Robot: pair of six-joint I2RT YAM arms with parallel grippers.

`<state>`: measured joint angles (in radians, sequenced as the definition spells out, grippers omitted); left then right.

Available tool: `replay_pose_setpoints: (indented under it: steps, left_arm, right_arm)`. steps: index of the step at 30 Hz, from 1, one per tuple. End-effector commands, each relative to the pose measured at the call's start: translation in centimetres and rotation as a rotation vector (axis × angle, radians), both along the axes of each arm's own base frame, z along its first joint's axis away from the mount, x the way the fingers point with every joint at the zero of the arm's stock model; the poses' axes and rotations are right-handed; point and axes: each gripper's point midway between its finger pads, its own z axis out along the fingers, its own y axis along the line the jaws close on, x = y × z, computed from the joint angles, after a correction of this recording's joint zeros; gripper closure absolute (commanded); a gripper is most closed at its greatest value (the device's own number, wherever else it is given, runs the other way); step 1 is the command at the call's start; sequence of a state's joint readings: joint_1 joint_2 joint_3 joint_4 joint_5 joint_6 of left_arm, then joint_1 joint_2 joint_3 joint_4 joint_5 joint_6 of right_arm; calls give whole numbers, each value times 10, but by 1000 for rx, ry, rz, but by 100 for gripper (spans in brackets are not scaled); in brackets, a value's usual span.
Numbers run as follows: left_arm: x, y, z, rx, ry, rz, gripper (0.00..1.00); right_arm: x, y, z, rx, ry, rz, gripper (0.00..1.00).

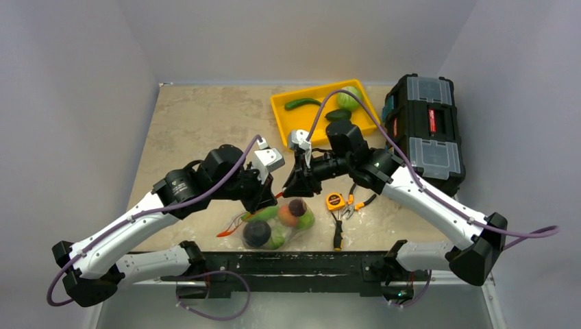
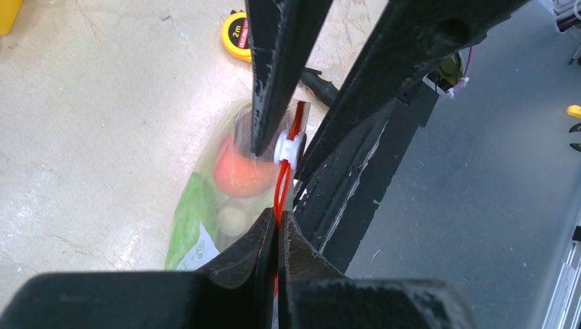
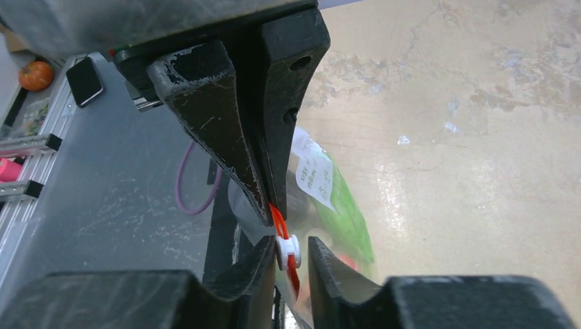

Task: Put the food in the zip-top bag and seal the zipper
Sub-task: Zip the zipper food storage bag at the center of the board.

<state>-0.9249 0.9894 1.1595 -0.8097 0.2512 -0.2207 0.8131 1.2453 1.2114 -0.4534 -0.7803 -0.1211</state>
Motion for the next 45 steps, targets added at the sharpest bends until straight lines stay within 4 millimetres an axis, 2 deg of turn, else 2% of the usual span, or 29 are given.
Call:
replay_pose_setpoints:
  steps: [1,3,4,6,9,12,18,19,22,24,26,28,33,45]
  left_arm:
    - [2,-4,23,-56,-50,-18,100]
    - [2,-4,24,-61,-54,-14,100]
    - [3,-4,25,-64,-55,-14,100]
    - [2,-5,26,-70,-55,-13,99]
    - [2,-7,28,-85,-52,-14,82]
    - [3,-10,29,-95,-49,-15,77]
    - [5,-8,25,-77,-48,-4,97]
    - [6,-7,25,-75,-51,1,99]
    - [6,-5,27,-80,-59,8,100]
    - [7,-5,28,-85,-63,9,100]
    - [7,-5,29,-86,-66,10,100]
    - [8,-5,31,-88,-71,15,100]
    - [9,-4,30,-83,-69,16,100]
    - [8,-6,32,-101,-68,1,100]
  right_arm:
    - [-4,5,21,49,-49,49,85]
    - [-4,5,22,55,-54,51,98]
    - [-5,4,23,62,-57,53,100]
    - [-7,5,25,79,-60,56,100]
    - [-8,5,25,89,-54,65,100]
    - [-10,6,26,97,-47,74,100]
    - [-10,4,29,107,-57,58,100]
    - [-9,3,30,103,-60,47,99]
    - [-6,2,35,103,-66,19,69]
    - [-5,2,36,102,-66,15,55]
    - [-2,1,37,100,-74,-9,50]
    - [-3,1,37,97,-67,-7,54]
    - [-5,1,32,71,-61,21,75]
    - [-6,8,29,76,-56,47,97]
